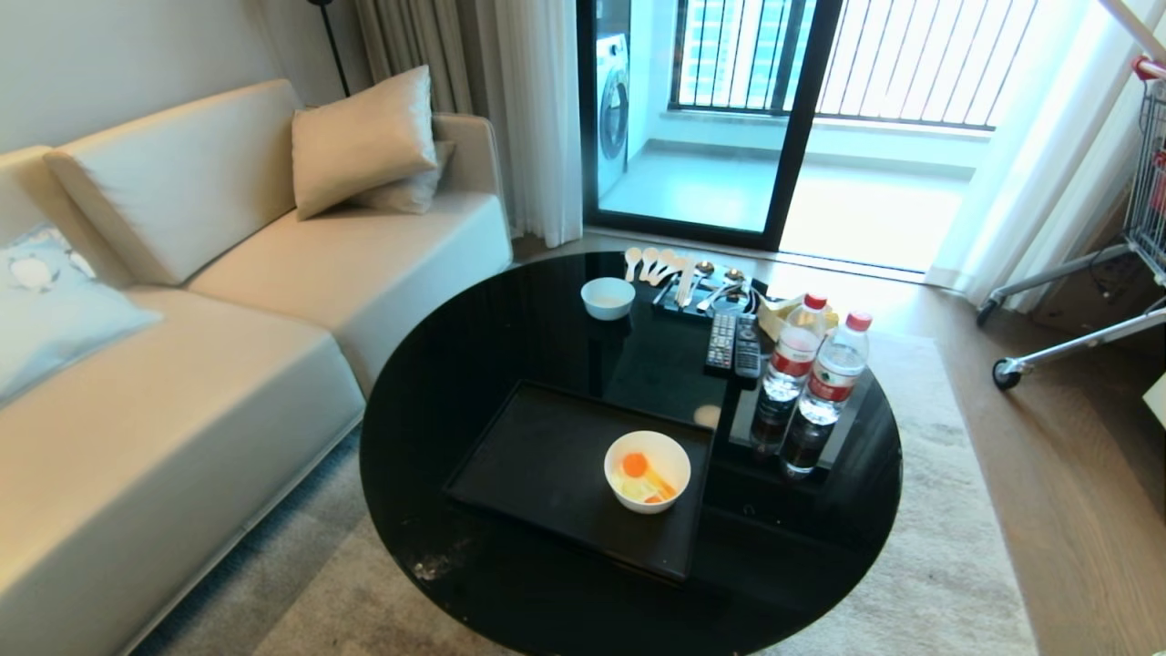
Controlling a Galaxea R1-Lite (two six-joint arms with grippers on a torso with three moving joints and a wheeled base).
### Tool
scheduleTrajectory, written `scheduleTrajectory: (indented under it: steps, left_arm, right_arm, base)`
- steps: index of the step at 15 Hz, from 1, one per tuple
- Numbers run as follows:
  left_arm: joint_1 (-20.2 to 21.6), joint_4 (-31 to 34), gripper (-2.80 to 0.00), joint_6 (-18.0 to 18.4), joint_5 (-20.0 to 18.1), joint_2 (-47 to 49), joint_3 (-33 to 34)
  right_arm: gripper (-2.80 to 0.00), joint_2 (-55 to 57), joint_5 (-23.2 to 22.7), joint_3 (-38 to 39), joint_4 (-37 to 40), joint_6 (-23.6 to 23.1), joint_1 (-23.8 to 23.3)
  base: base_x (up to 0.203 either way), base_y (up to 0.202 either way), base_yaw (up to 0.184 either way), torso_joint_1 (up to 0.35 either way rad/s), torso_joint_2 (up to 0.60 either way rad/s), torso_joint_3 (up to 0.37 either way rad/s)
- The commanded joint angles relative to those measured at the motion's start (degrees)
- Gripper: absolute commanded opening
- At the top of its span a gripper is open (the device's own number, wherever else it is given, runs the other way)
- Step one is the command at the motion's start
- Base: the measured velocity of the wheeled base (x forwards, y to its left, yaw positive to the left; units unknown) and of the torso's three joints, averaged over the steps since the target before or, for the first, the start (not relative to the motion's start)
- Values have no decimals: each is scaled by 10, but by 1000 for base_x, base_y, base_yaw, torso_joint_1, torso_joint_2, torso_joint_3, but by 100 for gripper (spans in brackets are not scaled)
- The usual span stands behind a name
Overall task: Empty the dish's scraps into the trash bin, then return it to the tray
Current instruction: Pick up the bowl with leftover food
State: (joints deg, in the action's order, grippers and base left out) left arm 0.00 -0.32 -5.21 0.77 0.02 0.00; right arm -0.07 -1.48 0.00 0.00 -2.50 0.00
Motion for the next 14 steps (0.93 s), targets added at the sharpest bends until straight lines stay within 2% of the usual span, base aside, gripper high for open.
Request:
scheduleTrajectory:
  steps: [1, 11, 14]
  left_arm:
    - [0, 0, -280, -1, 0, 0, 0]
    - [0, 0, -280, -1, 0, 0, 0]
    - [0, 0, -280, -1, 0, 0, 0]
  right_arm:
    - [-280, 1, 0, 0, 0, 0, 0]
    - [-280, 1, -2, 0, -4, -8, 0]
    - [-280, 1, -30, -8, -22, -42, 0]
  base:
    - [0, 0, 0, 0, 0, 0]
    - [0, 0, 0, 0, 0, 0]
    - [0, 0, 0, 0, 0, 0]
